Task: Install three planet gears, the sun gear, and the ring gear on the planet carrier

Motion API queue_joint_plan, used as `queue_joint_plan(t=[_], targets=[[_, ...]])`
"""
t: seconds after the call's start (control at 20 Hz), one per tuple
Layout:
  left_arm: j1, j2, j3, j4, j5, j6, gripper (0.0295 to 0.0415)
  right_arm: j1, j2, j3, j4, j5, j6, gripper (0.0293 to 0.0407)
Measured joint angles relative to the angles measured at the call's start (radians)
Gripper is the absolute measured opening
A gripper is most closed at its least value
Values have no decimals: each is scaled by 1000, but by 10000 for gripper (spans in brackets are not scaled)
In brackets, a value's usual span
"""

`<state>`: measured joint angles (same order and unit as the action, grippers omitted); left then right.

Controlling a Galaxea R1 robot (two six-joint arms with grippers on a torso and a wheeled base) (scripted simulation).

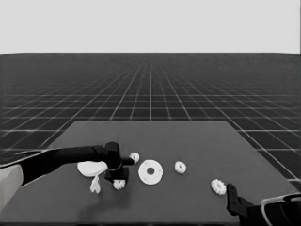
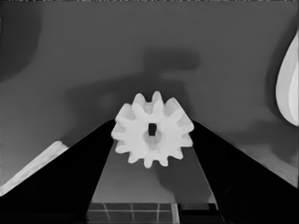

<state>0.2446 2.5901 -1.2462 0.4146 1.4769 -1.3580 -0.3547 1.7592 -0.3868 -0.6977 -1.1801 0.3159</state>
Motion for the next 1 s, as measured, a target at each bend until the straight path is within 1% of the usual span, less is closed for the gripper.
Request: queue_joint_plan(t=[0.3,0.35,0.4,0.45,0.5,0.6,0.8,0.9,1.0], targets=[[0,0,0,0,0,0,312,0,0,0,0,0,0,385],[-74,-23,76,-77,39,-42,312,0,0,0,0,0,0,385],[-136,-32,110,-132,55,-63,312,0,0,0,0,0,0,385],[-174,-35,125,-166,62,-72,312,0,0,0,0,0,0,385],[-196,-36,131,-187,65,-76,312,0,0,0,0,0,0,385],[-215,-37,135,-207,67,-80,312,0,0,0,0,0,0,385],[-224,-38,136,-216,68,-80,312,0,0,0,0,0,0,385],[-230,205,-8,-221,90,-185,312,0,0,0,0,0,0,385],[-232,303,-93,-223,90,-189,312,0,0,0,0,0,0,385]])
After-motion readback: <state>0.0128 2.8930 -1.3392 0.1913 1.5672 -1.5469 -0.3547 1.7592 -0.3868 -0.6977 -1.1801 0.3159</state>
